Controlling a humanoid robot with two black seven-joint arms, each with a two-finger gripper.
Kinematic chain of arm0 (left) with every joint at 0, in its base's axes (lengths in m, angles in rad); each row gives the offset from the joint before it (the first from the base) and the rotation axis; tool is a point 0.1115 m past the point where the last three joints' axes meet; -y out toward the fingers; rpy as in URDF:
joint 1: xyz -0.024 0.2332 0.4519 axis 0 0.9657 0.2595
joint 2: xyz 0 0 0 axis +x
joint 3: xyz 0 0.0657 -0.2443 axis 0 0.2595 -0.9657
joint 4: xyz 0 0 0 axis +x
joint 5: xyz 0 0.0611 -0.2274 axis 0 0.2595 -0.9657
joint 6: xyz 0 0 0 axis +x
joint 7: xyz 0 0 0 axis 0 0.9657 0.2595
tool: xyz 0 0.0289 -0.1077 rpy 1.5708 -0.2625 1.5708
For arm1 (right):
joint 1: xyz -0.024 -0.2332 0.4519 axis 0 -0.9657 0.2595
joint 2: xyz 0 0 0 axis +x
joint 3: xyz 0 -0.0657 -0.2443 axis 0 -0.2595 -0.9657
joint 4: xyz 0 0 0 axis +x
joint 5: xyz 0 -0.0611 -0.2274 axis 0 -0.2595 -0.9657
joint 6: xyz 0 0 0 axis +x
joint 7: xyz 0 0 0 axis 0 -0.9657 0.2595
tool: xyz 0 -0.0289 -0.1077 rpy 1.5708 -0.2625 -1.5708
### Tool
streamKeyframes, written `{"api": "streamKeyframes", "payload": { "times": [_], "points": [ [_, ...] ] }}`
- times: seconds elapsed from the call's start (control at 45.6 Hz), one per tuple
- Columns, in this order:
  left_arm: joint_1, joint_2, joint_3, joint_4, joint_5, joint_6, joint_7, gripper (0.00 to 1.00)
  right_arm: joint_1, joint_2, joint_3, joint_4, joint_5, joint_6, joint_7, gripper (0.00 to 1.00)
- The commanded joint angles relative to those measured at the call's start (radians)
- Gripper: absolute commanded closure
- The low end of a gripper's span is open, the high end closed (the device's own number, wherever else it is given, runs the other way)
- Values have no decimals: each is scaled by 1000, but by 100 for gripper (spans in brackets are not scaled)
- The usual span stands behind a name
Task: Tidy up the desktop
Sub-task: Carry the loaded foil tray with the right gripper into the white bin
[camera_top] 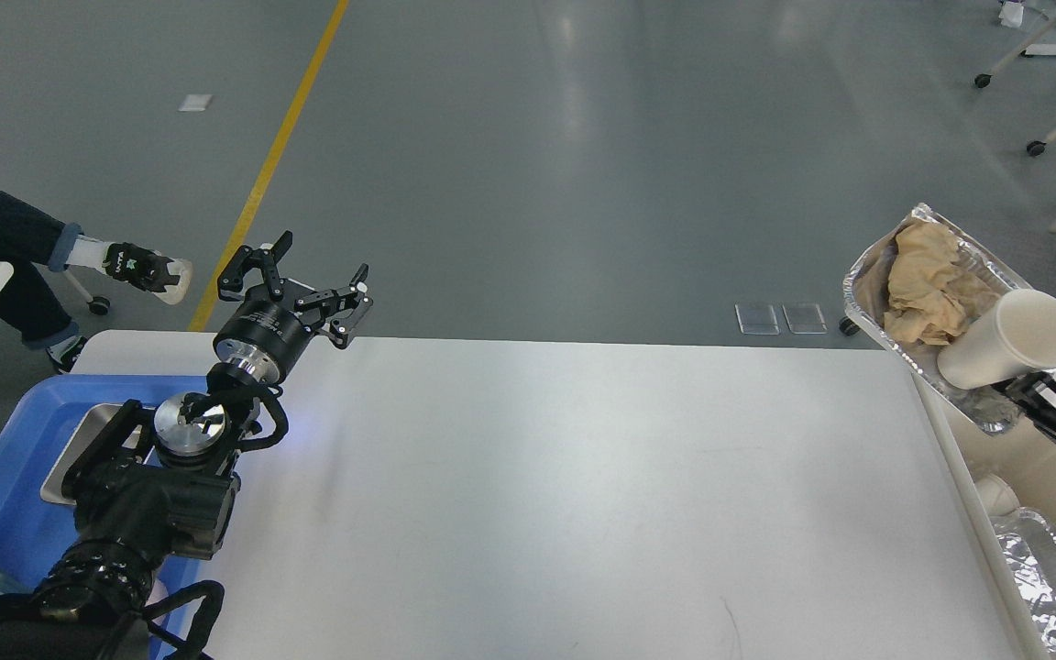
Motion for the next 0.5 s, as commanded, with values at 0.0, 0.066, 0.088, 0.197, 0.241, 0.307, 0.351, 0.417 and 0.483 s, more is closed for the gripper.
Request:
{"api": "streamKeyframes", "payload": {
  "times": [0.0,0.066,0.088,0.197,0.241,0.307,0.351,0.417,0.483],
  "points": [
    [12,0,14,1,7,6,1,3,-50,26,-2,-62,26,-77,-1,100],
    [25,-1,26,1,16,18,4,3,-76,45,-6,-89,43,-118,-4,100],
    [30,-1,31,1,16,22,2,3,-90,48,-6,-97,45,-127,-5,100],
    [32,3,48,1,16,34,2,3,-134,54,-2,-155,49,-152,-7,100],
    [32,5,51,1,18,40,10,3,-142,66,-2,-195,60,-158,-7,100],
    [35,6,80,1,21,66,11,3,-145,105,-5,-270,74,-154,-4,100],
    [38,6,97,1,22,77,10,3,-144,125,-3,-304,74,-154,-4,100],
    [42,6,104,1,22,78,8,3,-144,148,-2,-338,75,-155,-4,100],
    [44,6,104,1,22,80,7,3,-144,166,0,-362,77,-161,-5,100]
  ]
}}
